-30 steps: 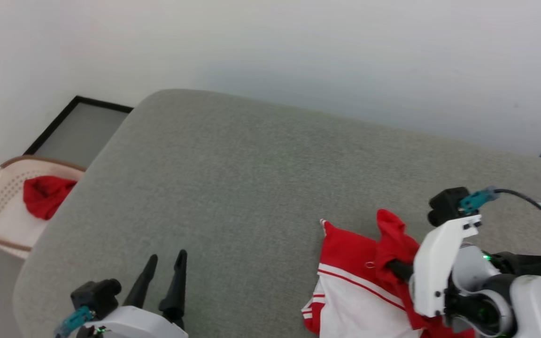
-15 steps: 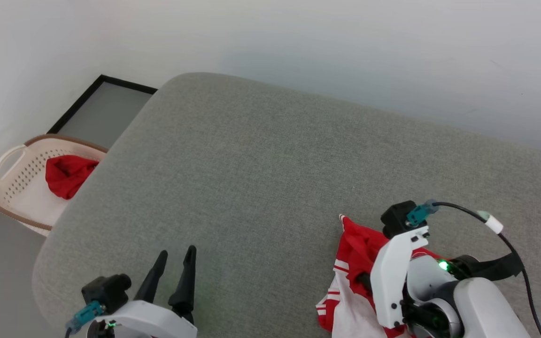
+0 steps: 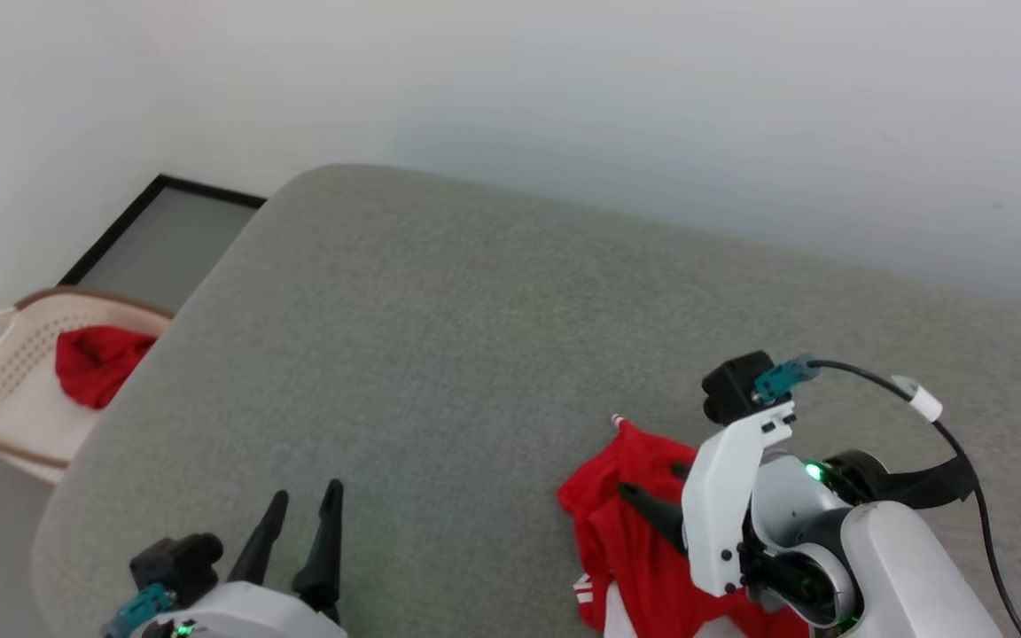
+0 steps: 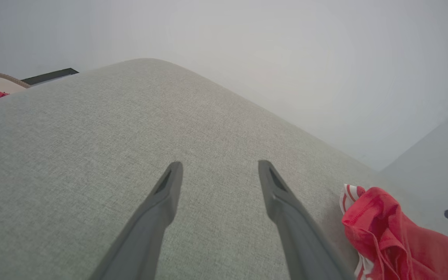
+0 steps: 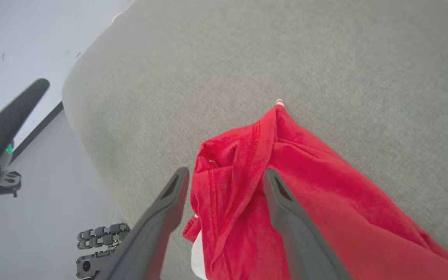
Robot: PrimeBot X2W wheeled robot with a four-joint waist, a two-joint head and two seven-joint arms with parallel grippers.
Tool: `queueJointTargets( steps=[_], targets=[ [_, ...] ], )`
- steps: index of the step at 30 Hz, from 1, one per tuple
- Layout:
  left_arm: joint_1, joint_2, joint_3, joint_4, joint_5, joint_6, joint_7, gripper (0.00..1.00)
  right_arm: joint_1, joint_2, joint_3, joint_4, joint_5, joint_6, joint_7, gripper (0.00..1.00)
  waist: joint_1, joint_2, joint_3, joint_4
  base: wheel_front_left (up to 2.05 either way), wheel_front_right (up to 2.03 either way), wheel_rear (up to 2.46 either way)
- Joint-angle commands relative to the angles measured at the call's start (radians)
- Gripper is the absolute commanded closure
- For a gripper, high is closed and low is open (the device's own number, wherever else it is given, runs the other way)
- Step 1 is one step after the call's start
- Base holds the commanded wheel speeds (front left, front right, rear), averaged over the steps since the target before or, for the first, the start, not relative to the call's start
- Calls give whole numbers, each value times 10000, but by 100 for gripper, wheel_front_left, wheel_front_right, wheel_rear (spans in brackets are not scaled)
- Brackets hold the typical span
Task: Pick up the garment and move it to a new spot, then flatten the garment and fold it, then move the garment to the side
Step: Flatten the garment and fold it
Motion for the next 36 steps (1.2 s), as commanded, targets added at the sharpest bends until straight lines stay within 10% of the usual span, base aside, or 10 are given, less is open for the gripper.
queueJointTargets(
  steps=[1, 15, 27, 36],
  targets=[
    [106, 58, 36, -48, 102, 61, -48, 0, 58, 9, -16, -138, 158, -11, -110, 0, 0, -1, -250, -290, 0, 0, 0],
    [710, 509, 314, -783, 288, 404, -56, 0, 611, -2501, 702, -1872, 200, -6, -4860, 0, 0, -1, -540, -1701, 0, 0, 0],
    [1139, 771, 562, -1219, 811, 546, -79, 0, 2126, -3212, -459, -762, -686, -5, -9326, 0, 0, -1, -720, -2523, 0, 0, 0],
    [1540, 758, 1046, -1584, 1326, 518, -72, 0, 3325, -3206, -1536, -29, -698, -5, -10518, 0, 0, -1, -829, -2684, 0, 0, 0]
  ],
)
